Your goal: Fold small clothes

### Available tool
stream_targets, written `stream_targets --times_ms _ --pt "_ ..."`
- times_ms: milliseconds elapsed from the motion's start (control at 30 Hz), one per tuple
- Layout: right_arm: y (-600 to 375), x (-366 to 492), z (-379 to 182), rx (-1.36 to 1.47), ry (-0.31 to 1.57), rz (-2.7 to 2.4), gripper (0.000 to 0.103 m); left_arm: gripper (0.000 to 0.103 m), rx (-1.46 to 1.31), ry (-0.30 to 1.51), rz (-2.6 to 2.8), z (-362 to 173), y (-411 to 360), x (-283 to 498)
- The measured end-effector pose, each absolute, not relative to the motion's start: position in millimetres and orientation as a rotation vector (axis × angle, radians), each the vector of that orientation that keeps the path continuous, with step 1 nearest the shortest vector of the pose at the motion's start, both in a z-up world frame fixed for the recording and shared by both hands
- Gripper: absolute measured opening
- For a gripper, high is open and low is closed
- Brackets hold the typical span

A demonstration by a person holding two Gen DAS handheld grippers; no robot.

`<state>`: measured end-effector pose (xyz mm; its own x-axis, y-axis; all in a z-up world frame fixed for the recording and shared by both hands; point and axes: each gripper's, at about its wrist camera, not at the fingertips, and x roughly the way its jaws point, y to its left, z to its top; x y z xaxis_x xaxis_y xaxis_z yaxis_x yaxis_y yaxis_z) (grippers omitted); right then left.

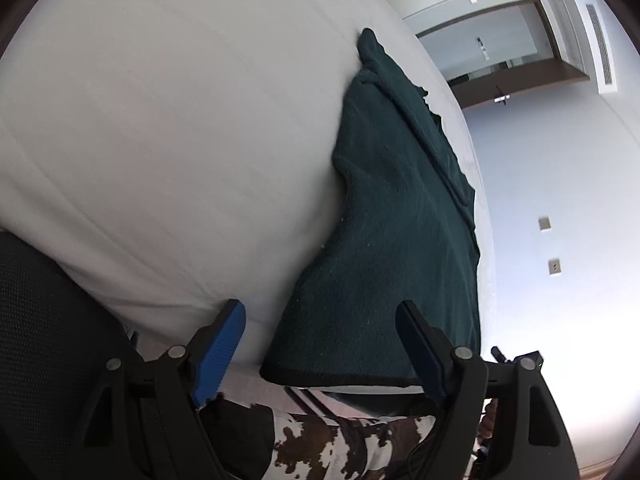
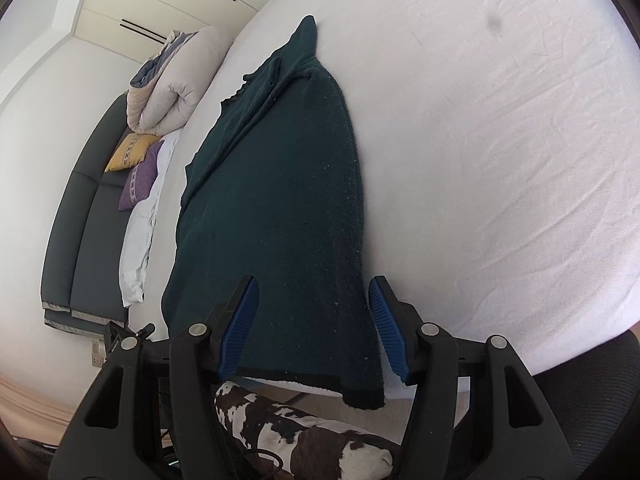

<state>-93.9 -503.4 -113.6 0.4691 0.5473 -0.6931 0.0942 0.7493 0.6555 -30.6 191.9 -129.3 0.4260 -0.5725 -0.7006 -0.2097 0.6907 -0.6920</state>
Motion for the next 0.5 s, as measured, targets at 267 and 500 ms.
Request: stream_targets --times_ms 267,500 --pt "-511.0 -109.6 -113.3 0.668 1.100 0.291 0.056 0.006 -0.783 1.202 -0.270 -141.1 184.5 -29.4" --pt "-519.1 -120.2 -120.6 0.638 1.177 0.258 0.056 0.005 -0.763 1.201 -0.304 -132.7 186.9 -32.2"
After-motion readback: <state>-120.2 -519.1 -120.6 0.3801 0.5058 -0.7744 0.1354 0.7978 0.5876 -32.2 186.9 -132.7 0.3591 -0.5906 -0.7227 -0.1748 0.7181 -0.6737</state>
